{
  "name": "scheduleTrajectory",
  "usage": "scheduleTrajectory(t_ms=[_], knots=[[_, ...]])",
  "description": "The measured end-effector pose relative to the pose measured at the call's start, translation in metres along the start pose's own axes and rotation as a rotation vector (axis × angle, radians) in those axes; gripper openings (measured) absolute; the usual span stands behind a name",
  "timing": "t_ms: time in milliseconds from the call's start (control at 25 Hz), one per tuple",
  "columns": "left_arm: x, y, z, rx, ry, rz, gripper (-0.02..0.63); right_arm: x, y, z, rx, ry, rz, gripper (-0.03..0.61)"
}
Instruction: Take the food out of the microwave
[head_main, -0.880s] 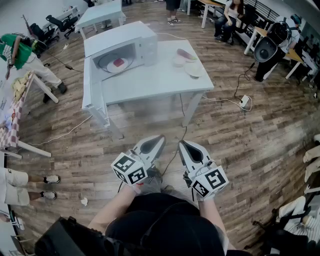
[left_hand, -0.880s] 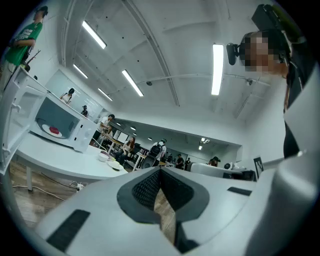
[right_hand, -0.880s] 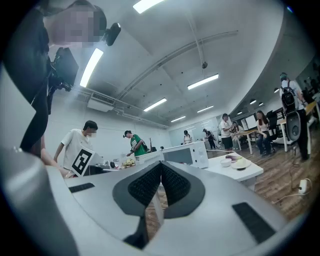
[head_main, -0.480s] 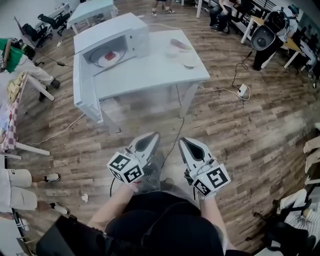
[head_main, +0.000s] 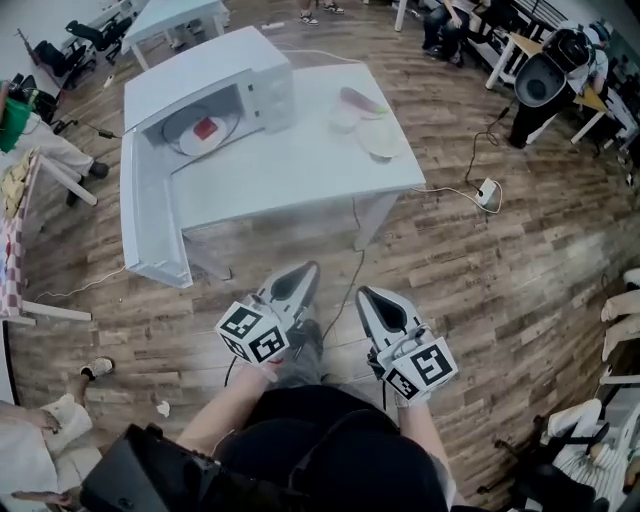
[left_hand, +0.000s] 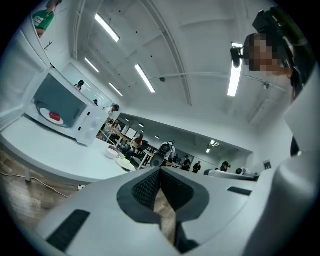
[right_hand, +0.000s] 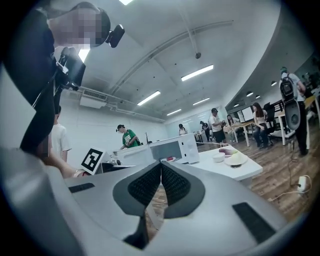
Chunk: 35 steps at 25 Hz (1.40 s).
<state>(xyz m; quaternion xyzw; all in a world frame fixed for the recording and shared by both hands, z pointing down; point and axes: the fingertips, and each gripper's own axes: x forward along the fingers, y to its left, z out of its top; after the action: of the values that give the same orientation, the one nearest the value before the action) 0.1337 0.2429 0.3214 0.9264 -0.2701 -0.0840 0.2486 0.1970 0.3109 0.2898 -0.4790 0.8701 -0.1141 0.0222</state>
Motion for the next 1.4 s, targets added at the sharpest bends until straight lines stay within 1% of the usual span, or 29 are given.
scheduleTrajectory(t_ms=[120,320,520,680,760,920,1000,1240,1400], knots=[[0.028,0.035,0.011,-0.018,0.009,0.015,0.011,0.036,-0.024,0.004,0.013,0.02,0.01,0.021],[0.057,0.096,0.059,-0.013,-0.021,0.036,0.011,0.116,-0.054,0.015,0.038,0.039,0.051,0.021],[0.054,0.167,0.093,-0.038,-0.068,0.127,0.011,0.19,-0.06,0.018,0.038,0.079,0.12,0.021],[0.043,0.21,0.106,-0.066,-0.092,0.191,0.011,0.23,-0.056,0.02,0.026,0.097,0.165,0.021],[0.037,0.222,0.108,-0.088,-0.104,0.212,0.012,0.24,-0.055,0.016,0.033,0.113,0.172,0.021],[0.031,0.233,0.109,-0.101,-0.11,0.221,0.012,0.256,-0.058,0.008,0.063,0.142,0.168,0.021],[0.027,0.24,0.107,-0.119,-0.121,0.239,0.012,0.261,-0.057,0.002,0.07,0.162,0.184,0.021],[0.013,0.254,0.108,-0.159,-0.197,0.304,0.011,0.288,-0.05,-0.013,0.073,0.237,0.274,0.021],[0.001,0.262,0.111,-0.168,-0.222,0.35,0.012,0.325,-0.037,-0.016,0.07,0.269,0.365,0.021]])
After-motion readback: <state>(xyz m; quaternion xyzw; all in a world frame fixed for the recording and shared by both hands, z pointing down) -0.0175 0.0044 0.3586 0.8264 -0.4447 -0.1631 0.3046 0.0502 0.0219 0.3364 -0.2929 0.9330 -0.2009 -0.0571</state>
